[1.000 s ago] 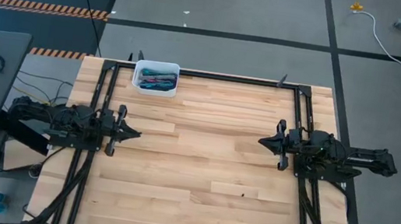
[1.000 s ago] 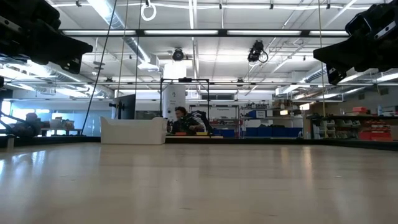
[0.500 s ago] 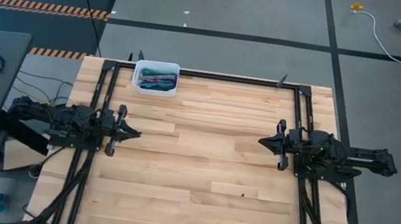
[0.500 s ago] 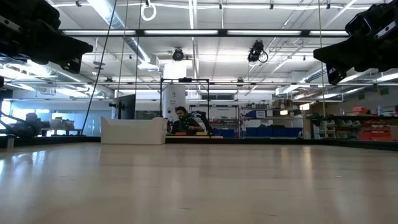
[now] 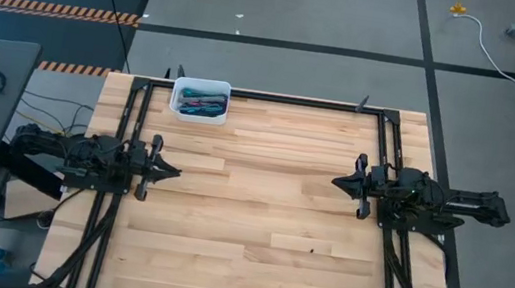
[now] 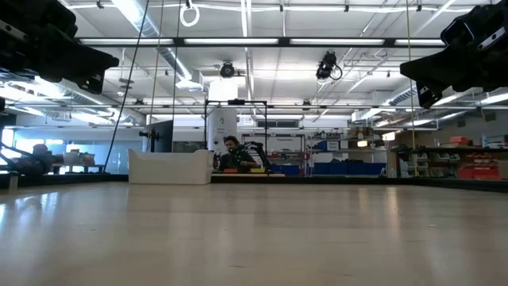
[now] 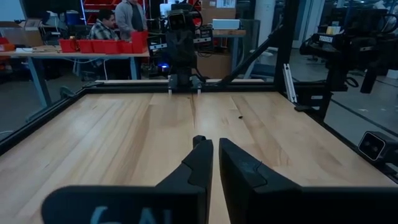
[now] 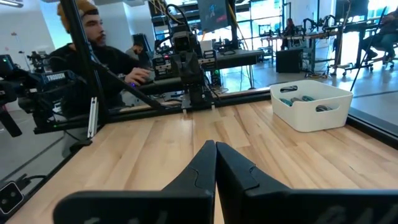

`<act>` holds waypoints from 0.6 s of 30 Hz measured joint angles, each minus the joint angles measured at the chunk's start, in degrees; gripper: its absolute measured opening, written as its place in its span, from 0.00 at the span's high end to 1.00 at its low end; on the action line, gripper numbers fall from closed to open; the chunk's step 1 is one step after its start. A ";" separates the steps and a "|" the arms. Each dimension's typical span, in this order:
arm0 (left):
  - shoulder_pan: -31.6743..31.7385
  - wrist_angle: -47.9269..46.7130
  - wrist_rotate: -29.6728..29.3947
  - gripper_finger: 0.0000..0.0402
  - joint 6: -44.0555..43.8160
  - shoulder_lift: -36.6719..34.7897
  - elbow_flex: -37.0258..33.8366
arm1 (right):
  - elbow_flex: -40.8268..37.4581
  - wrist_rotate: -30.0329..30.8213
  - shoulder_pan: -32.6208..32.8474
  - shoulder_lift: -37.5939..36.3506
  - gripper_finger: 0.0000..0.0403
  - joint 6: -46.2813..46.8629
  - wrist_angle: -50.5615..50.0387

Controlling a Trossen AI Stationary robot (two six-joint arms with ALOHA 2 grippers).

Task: Pick and place USB-C Cables
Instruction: Return to Home Position

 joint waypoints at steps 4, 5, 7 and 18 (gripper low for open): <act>0.00 0.00 0.00 0.93 0.00 0.00 0.00 | 0.00 0.00 0.00 0.00 0.97 0.00 -0.01; 0.00 0.00 0.00 0.93 0.02 0.00 0.00 | 0.00 0.01 0.00 0.00 0.97 0.00 -0.01; -0.02 0.00 0.00 0.94 0.00 0.00 0.00 | 0.00 0.00 0.00 0.00 0.97 0.00 0.00; 0.00 0.00 0.00 0.91 0.02 0.00 0.00 | 0.00 0.01 0.00 0.00 0.97 0.00 -0.01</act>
